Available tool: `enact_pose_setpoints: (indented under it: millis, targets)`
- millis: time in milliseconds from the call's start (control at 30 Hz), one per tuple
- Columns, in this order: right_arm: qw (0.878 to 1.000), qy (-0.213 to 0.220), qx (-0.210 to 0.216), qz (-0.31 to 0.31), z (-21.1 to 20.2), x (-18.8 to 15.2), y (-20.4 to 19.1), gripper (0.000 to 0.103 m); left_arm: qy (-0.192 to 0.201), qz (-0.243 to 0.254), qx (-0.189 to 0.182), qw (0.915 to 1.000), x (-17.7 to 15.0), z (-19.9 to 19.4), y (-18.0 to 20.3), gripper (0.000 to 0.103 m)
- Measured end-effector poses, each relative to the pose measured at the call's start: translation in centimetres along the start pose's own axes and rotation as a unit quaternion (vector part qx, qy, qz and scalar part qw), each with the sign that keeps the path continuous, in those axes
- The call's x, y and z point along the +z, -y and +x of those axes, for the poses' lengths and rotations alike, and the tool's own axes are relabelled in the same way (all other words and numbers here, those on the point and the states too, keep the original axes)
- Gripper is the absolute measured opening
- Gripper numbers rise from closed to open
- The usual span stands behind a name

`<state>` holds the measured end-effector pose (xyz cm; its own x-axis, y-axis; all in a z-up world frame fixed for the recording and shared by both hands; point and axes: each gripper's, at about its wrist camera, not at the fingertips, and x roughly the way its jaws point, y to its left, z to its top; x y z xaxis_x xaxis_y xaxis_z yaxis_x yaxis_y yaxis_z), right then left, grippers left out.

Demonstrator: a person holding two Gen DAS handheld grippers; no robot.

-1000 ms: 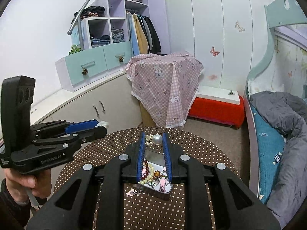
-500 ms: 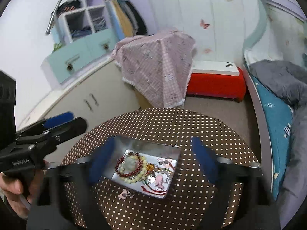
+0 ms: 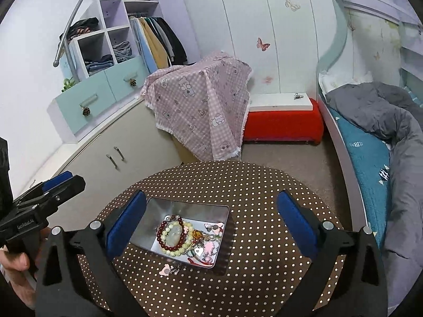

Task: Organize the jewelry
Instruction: 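Lower the jade figure and pearl earring into the tray and open both grippers, then grasp the small white charm beside the tray with the left gripper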

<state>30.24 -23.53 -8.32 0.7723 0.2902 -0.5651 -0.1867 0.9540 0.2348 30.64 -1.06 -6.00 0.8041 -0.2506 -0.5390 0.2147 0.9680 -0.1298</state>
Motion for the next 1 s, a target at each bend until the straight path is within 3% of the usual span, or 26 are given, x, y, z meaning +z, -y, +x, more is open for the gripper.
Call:
enact_pose_setpoints:
  millis: [200,400,567,933,1000]
  targets:
    - [1.0,-0.008,-0.007,-0.003,0.1,-0.9,-0.2,0.095,0.001,0.012,0.008,0.9999,-2.1,-1.2,0.3,0.086]
    - [0.999,-0.032,-0.016,0.012,1.5,-2.2,0.8,0.095,-0.031,0.026,0.009,0.9991,-5.9,-0.8,1.2,0.086]
    - [0.998,-0.051,-0.016,0.013,2.5,-3.3,1.2,0.095,-0.092,0.051,0.01,0.9944,-9.9,1.9,3.0,0.086]
    - [0.993,-0.112,-0.018,0.013,6.3,-4.7,1.4,0.094,-0.167,0.052,0.026,0.9842,-12.2,8.6,4.4,0.086]
    - [0.992,-0.122,-0.023,0.013,7.2,-4.6,1.4,0.086,-0.181,0.042,0.024,0.9823,-12.5,9.5,4.2,0.075]
